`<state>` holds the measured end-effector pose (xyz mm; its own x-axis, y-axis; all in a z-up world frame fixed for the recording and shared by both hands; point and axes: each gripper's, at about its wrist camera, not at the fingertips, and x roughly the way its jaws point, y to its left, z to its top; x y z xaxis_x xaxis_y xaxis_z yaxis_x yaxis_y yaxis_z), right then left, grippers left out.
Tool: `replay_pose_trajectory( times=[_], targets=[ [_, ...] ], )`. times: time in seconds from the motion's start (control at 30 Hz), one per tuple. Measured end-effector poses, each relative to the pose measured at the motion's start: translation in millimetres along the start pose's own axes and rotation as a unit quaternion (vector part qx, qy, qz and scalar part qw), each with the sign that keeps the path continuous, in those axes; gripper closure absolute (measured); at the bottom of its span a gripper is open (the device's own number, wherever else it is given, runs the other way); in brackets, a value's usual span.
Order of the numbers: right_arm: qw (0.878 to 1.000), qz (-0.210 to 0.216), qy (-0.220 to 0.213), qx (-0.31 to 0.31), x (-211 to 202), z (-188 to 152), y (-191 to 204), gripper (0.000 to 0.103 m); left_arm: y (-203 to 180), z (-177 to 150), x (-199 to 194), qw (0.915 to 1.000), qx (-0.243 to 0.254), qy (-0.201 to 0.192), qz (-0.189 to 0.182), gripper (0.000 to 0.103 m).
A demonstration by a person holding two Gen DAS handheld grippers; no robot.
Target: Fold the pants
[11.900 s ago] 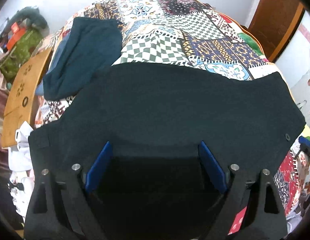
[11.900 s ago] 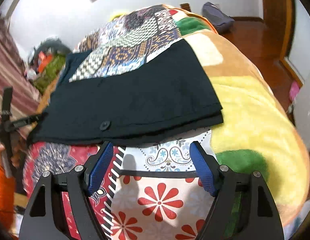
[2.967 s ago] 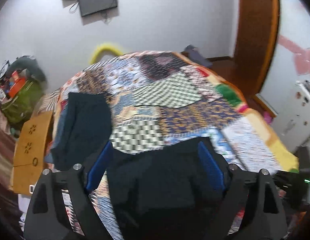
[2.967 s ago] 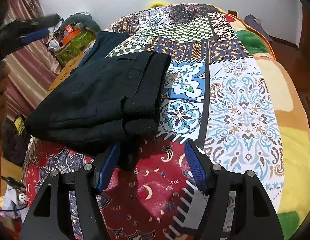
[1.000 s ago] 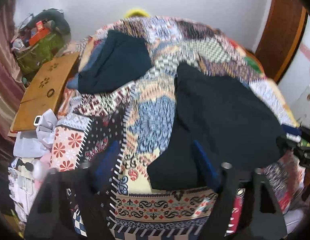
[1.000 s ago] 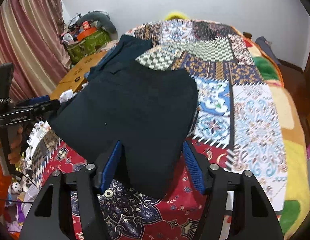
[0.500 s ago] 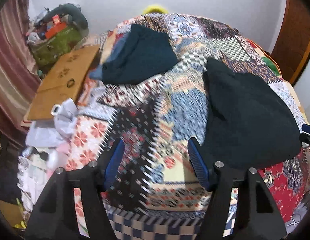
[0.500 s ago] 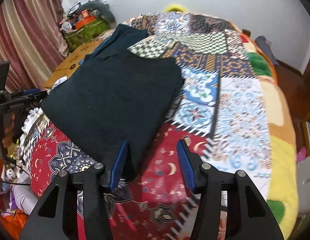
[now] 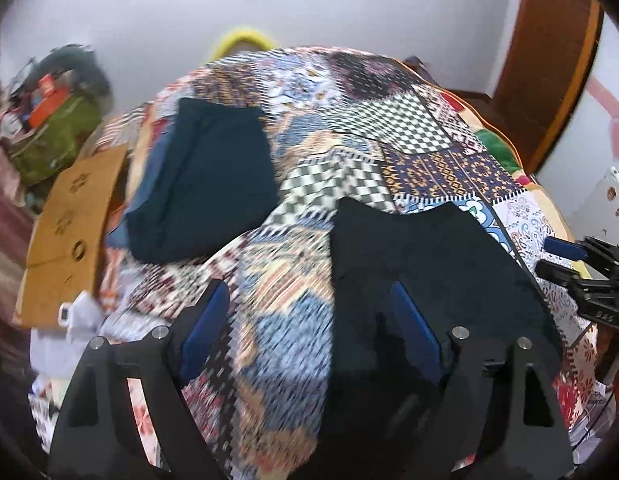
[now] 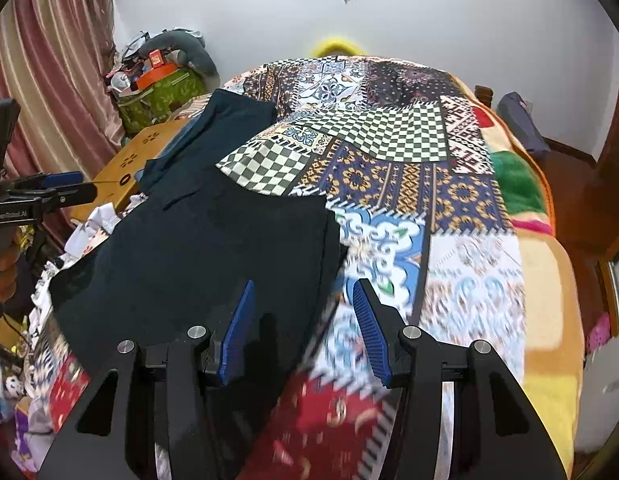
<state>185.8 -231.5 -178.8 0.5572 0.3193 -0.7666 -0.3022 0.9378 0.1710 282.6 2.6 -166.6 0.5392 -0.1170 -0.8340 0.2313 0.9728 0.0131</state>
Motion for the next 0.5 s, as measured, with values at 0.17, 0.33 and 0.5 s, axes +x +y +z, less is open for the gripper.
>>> replay_pose_trajectory(
  times=[0.17,0.33,0.5],
  targets=[
    [0.999,0.012,0.03,0.013,42.6,17.9,-11.2,0.056,-14.0,25.9,52.7,0.9987,0.009,0.049,-0.011,0.02],
    [0.998,0.022,0.051,0.028,80.3,33.2,-22.0,0.061,-21.2,32.7,91.2,0.9964,0.022,0.077,-0.028,0.031],
    [0.997,0.024,0.07,-0.01,98.8,38.0,-15.5,0.077,-18.8,27.1,104.0,0.9968,0.016,0.069,-0.038,0.043]
  ],
)
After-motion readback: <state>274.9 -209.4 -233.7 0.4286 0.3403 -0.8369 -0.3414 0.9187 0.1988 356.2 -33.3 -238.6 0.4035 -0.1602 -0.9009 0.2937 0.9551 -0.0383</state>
